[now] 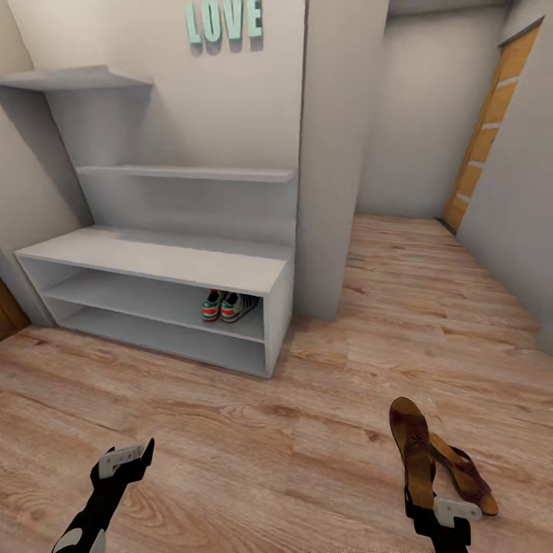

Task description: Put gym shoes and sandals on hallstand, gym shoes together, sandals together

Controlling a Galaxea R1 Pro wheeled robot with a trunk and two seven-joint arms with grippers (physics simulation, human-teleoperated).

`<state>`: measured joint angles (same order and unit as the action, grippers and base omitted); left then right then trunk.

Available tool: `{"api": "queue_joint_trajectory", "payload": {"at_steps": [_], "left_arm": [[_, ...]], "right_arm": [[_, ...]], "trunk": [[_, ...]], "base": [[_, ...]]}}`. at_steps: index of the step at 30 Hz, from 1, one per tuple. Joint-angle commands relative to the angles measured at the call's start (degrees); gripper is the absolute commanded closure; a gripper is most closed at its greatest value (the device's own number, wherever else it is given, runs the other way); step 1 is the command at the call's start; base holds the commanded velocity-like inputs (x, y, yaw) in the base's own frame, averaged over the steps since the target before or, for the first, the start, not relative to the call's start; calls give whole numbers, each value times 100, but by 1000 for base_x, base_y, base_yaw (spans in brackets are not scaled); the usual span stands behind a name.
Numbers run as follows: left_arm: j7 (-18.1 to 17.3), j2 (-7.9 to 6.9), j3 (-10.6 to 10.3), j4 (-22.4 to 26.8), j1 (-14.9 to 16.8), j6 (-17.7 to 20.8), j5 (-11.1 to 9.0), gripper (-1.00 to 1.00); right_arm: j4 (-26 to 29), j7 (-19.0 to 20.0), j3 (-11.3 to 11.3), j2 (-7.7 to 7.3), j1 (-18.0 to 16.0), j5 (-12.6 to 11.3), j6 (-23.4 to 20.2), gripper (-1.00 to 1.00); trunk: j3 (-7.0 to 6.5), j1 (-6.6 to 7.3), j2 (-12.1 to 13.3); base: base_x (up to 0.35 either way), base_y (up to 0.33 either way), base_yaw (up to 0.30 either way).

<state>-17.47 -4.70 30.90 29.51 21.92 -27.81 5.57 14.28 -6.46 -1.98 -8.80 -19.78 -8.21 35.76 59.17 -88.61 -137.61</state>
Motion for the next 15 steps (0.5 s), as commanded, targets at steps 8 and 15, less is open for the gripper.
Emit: {"api": "queue_joint_trajectory", "payload": {"at_steps": [8,15], "left_arm": [[-36,4,54,-6,6,-18,58,-100],[-29,4,56,-6,6,-14,58,-100]], "right_arm": [[-11,5,-22,-4,-8,-60,18,100],[-6,5,-22,-4,-5,-63,18,100]], "trunk": [[5,1,-2],[5,1,-2]], "base": [[0,0,-292],[110,94,-292]]}}
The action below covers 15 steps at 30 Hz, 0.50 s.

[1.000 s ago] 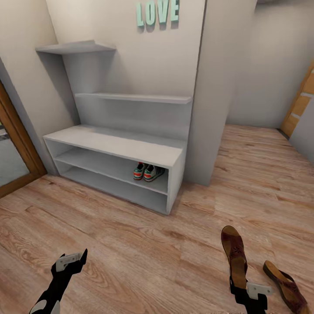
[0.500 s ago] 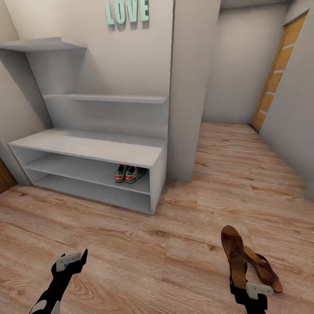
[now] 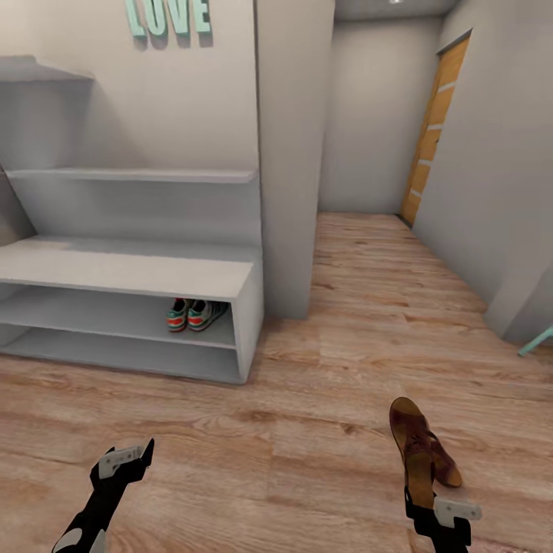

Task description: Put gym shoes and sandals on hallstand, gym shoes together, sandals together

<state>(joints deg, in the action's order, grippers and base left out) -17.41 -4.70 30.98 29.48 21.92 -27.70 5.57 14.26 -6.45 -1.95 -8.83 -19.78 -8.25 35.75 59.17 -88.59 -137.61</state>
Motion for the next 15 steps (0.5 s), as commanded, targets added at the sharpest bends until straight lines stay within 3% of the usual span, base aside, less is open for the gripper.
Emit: {"api": "queue_joint_trajectory", "payload": {"at_steps": [1,10,15], "left_arm": [[-35,4,48,-2,5,-25,58,-100],[-34,4,48,3,5,-29,58,-100],[-34,4,48,5,5,-34,58,-100]], "right_arm": [[-4,3,-25,0,-4,-59,19,100],[-4,3,-25,-3,-5,-60,19,100],[-2,3,-25,-1,-3,-62,19,100]], "trunk": [[5,-1,-2],[5,-1,-2],[5,-1,-2]], "base": [[192,201,-292],[212,235,-292],[72,272,-292]]}}
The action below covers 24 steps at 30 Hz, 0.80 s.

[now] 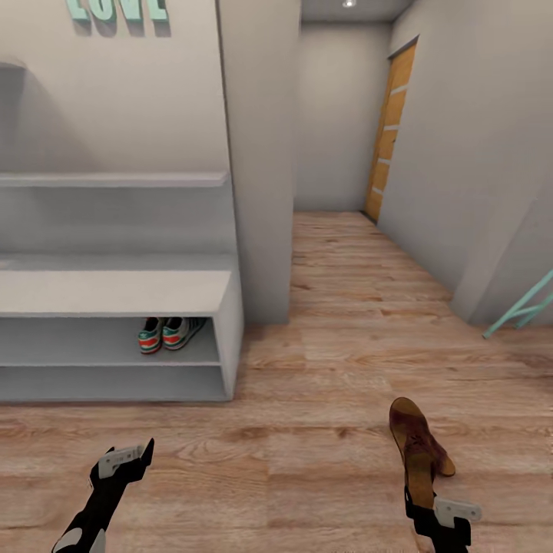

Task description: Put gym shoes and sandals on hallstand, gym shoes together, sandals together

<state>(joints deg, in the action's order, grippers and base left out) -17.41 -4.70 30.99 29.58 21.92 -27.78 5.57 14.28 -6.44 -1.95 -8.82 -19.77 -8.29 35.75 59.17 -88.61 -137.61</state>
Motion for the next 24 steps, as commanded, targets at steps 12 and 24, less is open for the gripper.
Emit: {"api": "queue_joint_trajectory", "payload": {"at_steps": [12,24], "left_arm": [[-35,4,48,-5,6,-26,58,-100],[-35,4,48,-5,6,-26,58,-100]], "right_arm": [[-4,2,-24,-4,-4,-57,20,100],[-10,2,-24,-3,-5,-54,20,100]], "trunk": [[5,1,-2],[5,1,-2]], "base": [[3,49,-292],[0,0,-292]]}}
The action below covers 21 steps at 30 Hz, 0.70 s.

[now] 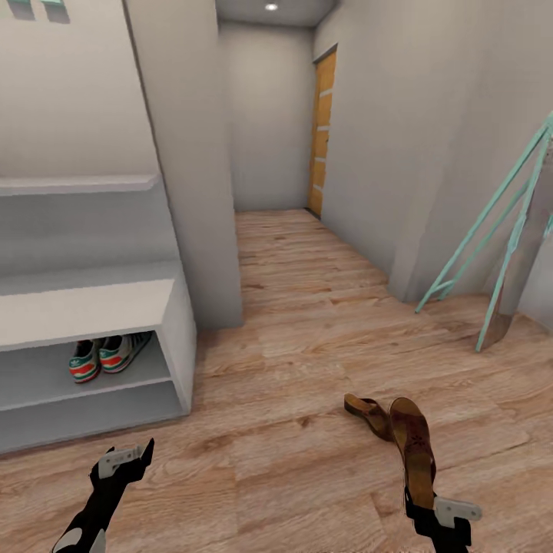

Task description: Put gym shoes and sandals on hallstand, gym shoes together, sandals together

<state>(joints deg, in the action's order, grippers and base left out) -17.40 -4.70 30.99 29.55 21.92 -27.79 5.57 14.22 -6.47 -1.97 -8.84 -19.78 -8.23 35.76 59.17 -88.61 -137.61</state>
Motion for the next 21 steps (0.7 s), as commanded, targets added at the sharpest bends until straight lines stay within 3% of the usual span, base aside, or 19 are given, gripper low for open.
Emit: {"api": "queue_joint_trajectory", "payload": {"at_steps": [1,21], "left_arm": [[-35,4,48,-2,6,-24,58,-100],[-35,4,48,-5,6,-24,58,-100]], "right_arm": [[-5,6,-23,-2,-4,-60,18,100],[-6,6,-23,0,-4,-62,18,100]], "trunk": [[5,1,-2],[5,1,-2]], "base": [[0,0,-292],[0,0,-292]]}}
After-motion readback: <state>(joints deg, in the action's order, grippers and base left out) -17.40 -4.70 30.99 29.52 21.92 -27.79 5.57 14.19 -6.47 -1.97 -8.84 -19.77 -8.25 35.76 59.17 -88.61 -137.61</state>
